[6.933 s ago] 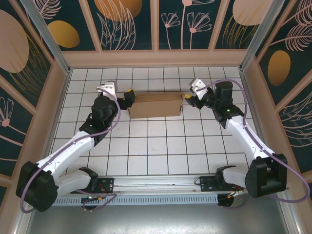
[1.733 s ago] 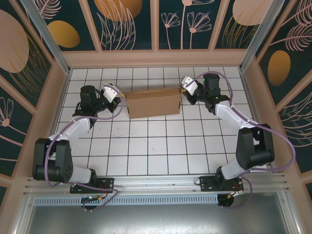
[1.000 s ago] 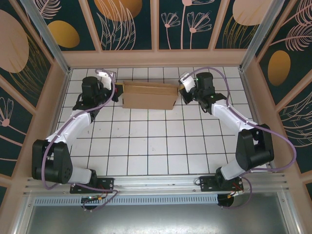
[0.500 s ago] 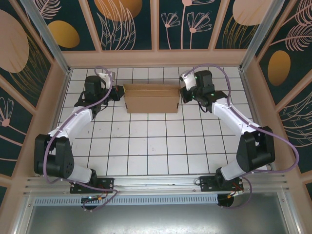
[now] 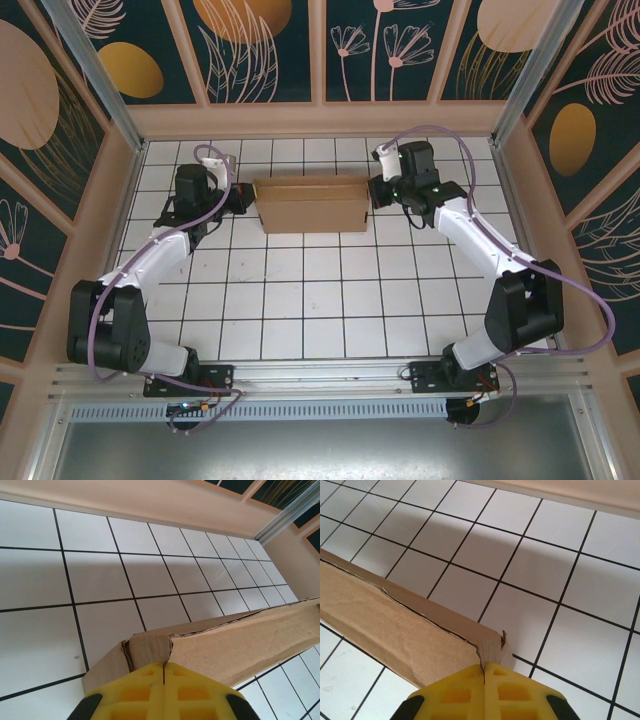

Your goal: Fold the paper box

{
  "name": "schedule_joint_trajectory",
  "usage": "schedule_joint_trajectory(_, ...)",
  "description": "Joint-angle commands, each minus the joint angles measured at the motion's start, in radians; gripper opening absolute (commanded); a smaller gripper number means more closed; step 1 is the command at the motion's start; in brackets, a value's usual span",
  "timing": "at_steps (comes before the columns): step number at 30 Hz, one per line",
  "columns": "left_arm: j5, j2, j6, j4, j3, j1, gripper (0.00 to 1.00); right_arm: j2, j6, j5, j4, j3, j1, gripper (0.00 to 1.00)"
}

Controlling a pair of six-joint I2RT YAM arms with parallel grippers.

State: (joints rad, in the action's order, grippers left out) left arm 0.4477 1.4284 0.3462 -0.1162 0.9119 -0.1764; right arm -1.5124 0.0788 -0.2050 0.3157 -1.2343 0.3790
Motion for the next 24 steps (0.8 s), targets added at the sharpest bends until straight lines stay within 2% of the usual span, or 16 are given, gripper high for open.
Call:
schedule_joint_trajectory(1, 0.004, -0.012, 0.005, 0.009, -0.02, -0.011, 0.0, -0.025, -0.084, -0.046, 0.049, -0.065, -0.01, 0.0)
schedule_joint_trajectory(7, 0.009, -0.017, 0.011, 0.003, -0.011, -0.012, 0.0, -0.063, -0.166, -0.131, 0.106, -0.108, -0.031, 0.0)
schedule_joint_trajectory(24, 0.005, -0.004, 0.027, 0.003, 0.004, -0.032, 0.0, -0.156, -0.381, -0.152, 0.212, -0.213, -0.035, 0.0)
